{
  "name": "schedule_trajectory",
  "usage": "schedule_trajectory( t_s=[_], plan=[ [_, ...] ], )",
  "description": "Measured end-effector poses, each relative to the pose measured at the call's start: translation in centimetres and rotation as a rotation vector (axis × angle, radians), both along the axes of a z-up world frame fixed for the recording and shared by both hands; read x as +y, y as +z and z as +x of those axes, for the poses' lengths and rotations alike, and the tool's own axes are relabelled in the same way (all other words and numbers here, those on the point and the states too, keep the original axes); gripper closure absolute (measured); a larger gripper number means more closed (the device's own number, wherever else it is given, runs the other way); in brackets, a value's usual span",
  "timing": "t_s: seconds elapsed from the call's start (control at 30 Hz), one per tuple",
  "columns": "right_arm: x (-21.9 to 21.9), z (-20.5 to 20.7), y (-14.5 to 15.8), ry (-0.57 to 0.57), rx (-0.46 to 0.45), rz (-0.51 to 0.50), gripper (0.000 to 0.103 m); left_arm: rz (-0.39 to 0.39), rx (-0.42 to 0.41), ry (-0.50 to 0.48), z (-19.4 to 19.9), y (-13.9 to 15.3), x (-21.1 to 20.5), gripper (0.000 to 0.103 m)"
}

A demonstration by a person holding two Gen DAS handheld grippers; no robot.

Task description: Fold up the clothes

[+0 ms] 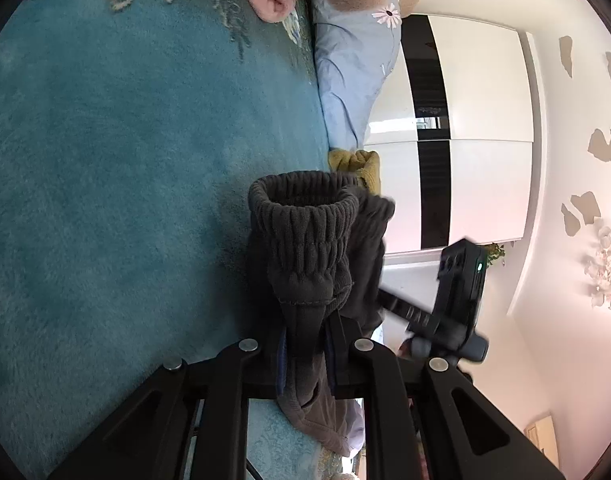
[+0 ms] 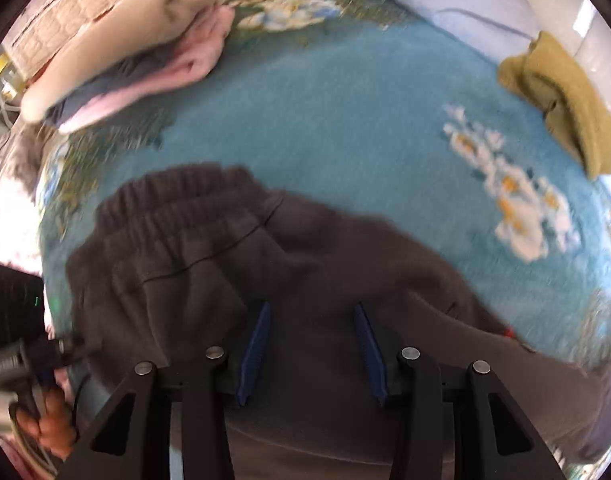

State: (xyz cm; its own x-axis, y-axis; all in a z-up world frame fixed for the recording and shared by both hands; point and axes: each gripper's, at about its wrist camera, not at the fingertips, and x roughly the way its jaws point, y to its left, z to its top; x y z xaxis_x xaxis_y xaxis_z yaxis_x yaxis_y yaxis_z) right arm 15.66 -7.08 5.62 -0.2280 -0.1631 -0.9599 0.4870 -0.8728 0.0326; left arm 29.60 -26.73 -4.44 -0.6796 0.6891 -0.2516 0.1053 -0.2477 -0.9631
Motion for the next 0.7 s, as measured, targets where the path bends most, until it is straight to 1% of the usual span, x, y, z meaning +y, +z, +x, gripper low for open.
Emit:
schedule_trajectory(
  t_s=[0.03, 0.07, 0.1, 0.2, 0.3, 0.37, 0.47, 0.57, 0.63, 0.7],
  plan=[
    [0.1, 0.6, -0.2, 0.003, -0.007, -0.001, 0.055, -0.009, 0.003, -0.004, -0.1, 0.2, 0.1, 0.082],
    [0.2, 1.1, -0.4, 0.006, -0.013, -0.002, 0.055, -0.018, 0.004, -0.006, -0.2, 0.3, 0.3, 0.075],
    [0.3, 1.4, -0.5, 0.005, -0.017, -0.002, 0.055, -0.026, 0.005, -0.008, -0.3, 0.5, 0.5, 0.072],
    [0.4, 2.3, -0.7, 0.026, -0.025, 0.000, 0.055, -0.040, 0.001, -0.001, -0.2, 0.3, 0.5, 0.072],
    [1.1, 2.1, 0.3, 0.042, -0.021, -0.020, 0.055, -0.045, -0.004, 0.006, -0.4, 0.0, 0.3, 0.074],
    [1.6, 1.6, 1.6, 0.037, 0.003, -0.044, 0.055, -0.068, -0.012, 0.006, -0.3, -0.2, 0.3, 0.078],
    [2.5, -0.1, 3.8, 0.003, 0.077, -0.047, 0.054, -0.067, -0.022, -0.005, -0.5, -0.4, 0.4, 0.078],
    [3.1, -3.0, 4.6, -0.050, 0.103, -0.058, 0.048, -0.064, -0.024, -0.014, -0.4, -0.6, 0.4, 0.078],
    [2.8, -5.5, 3.3, -0.076, 0.080, -0.028, 0.046, -0.063, -0.024, -0.017, -0.3, -0.7, 0.4, 0.078],
    [2.3, -7.5, 1.2, -0.091, 0.022, 0.013, 0.046, -0.061, -0.024, -0.019, -0.1, -0.8, 0.3, 0.078]
  ],
)
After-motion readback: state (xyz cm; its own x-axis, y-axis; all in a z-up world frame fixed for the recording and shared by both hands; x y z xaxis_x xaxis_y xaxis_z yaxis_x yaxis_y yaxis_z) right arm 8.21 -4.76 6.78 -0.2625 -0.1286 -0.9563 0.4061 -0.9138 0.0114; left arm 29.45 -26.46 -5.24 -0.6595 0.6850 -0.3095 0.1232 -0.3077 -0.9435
